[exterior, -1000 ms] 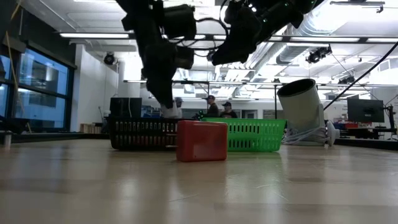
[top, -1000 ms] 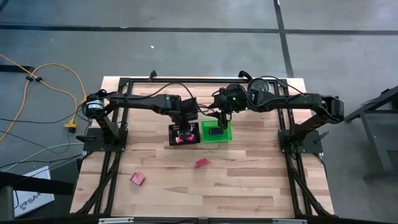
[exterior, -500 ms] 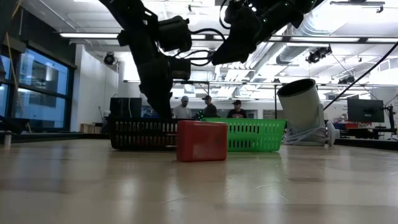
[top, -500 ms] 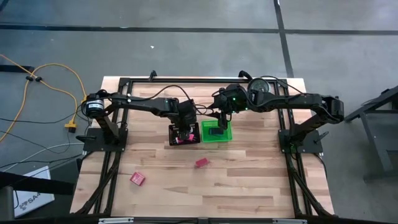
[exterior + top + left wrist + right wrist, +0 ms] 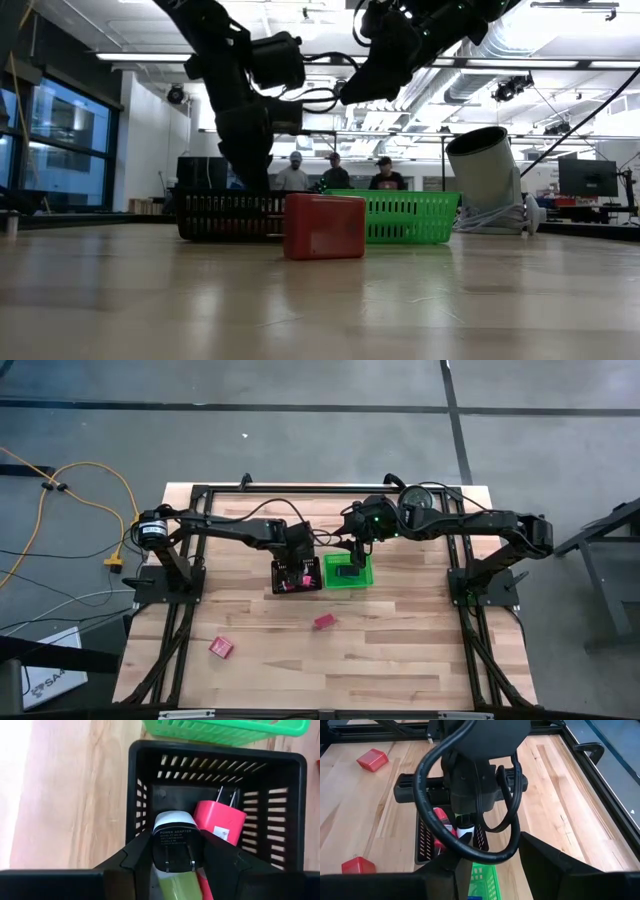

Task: Pick & Place Office items
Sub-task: Put the white charger adapter into the black bin, then put the left red charger adapter into the black bin

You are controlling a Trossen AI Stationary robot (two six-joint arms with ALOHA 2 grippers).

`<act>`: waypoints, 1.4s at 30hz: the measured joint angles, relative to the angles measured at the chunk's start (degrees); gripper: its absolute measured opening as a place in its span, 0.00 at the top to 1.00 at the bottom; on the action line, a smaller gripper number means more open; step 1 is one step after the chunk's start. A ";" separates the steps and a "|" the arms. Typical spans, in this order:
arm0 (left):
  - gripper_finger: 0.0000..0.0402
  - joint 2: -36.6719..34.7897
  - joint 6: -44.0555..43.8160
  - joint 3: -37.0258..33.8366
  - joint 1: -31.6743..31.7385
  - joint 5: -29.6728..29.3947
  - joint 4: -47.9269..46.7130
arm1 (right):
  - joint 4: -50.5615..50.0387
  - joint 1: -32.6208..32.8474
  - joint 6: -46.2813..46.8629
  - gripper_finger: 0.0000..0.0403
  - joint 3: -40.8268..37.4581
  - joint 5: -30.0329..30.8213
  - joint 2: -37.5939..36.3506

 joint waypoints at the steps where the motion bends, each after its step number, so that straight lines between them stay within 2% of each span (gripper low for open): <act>1: 0.65 0.02 -0.15 -0.19 0.01 0.01 0.20 | 0.00 0.00 -0.01 0.64 -0.01 0.00 -0.01; 20: 0.65 0.02 -0.80 -0.74 0.01 0.02 0.46 | 0.00 0.00 -0.02 0.64 -0.01 0.00 0.00; 28: 0.56 0.02 -0.82 -0.74 0.00 0.09 1.01 | 0.00 0.00 -0.02 0.64 -0.01 0.00 0.00; 42: 0.54 0.02 -1.26 -0.74 0.02 0.30 1.12 | 0.02 -0.01 -0.02 0.64 -0.01 0.00 0.00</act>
